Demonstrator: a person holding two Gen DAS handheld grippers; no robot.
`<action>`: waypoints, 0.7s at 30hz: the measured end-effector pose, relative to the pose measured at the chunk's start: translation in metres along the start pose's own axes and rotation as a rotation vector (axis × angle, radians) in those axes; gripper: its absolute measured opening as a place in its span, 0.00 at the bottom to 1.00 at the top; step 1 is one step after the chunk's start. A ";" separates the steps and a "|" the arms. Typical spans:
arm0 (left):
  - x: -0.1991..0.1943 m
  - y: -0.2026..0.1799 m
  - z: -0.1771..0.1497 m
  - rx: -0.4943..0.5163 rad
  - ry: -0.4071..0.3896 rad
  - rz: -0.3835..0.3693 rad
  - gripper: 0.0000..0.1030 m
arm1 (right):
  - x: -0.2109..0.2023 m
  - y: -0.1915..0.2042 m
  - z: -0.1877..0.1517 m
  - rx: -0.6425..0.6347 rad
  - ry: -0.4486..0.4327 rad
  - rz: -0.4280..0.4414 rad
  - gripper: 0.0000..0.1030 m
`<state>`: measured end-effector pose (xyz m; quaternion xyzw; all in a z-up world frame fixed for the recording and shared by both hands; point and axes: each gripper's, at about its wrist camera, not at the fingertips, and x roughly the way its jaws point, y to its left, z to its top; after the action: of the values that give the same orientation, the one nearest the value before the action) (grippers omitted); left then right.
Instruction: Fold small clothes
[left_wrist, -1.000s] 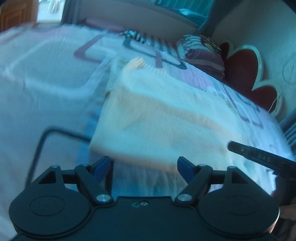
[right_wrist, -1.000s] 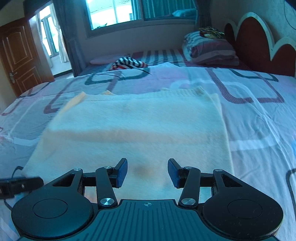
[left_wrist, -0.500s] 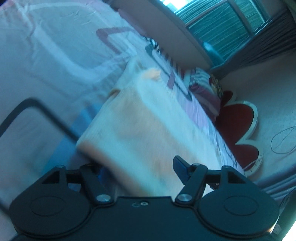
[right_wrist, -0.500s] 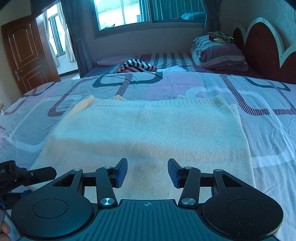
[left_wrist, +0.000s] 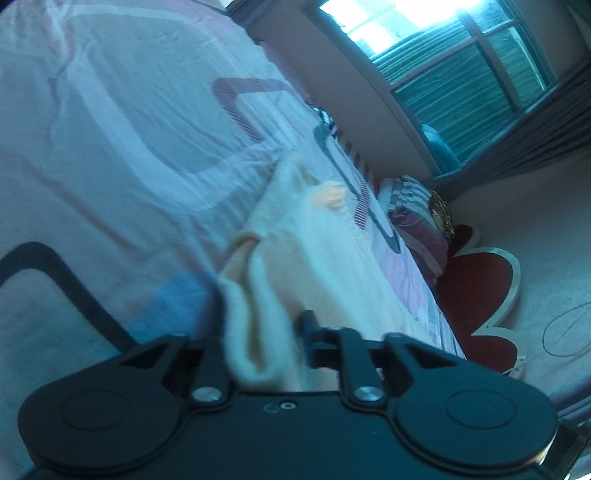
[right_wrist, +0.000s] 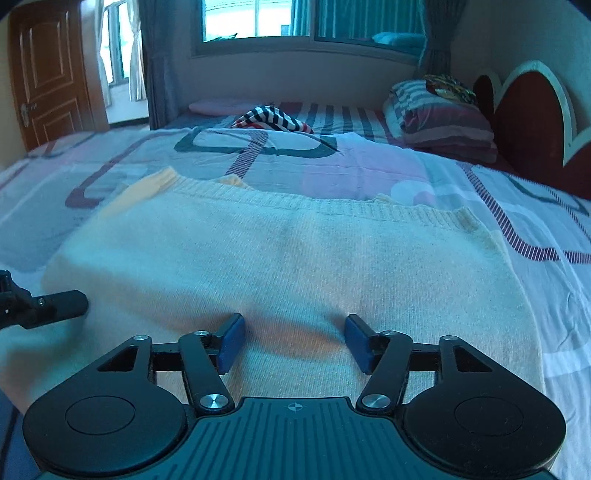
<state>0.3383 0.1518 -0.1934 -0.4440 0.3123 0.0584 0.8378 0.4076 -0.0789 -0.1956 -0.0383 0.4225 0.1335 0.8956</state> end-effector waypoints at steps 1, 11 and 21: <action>-0.001 0.001 0.001 0.004 0.001 0.001 0.09 | 0.001 0.002 -0.001 -0.008 -0.002 -0.008 0.60; -0.017 -0.025 -0.003 0.188 -0.047 -0.009 0.06 | 0.001 0.007 -0.009 0.012 0.013 -0.088 0.63; -0.014 -0.146 -0.049 0.632 -0.073 -0.053 0.06 | -0.034 -0.082 -0.002 0.306 -0.024 0.130 0.64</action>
<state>0.3584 0.0283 -0.1020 -0.1674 0.2731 -0.0477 0.9461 0.4080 -0.1651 -0.1743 0.1277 0.4287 0.1256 0.8855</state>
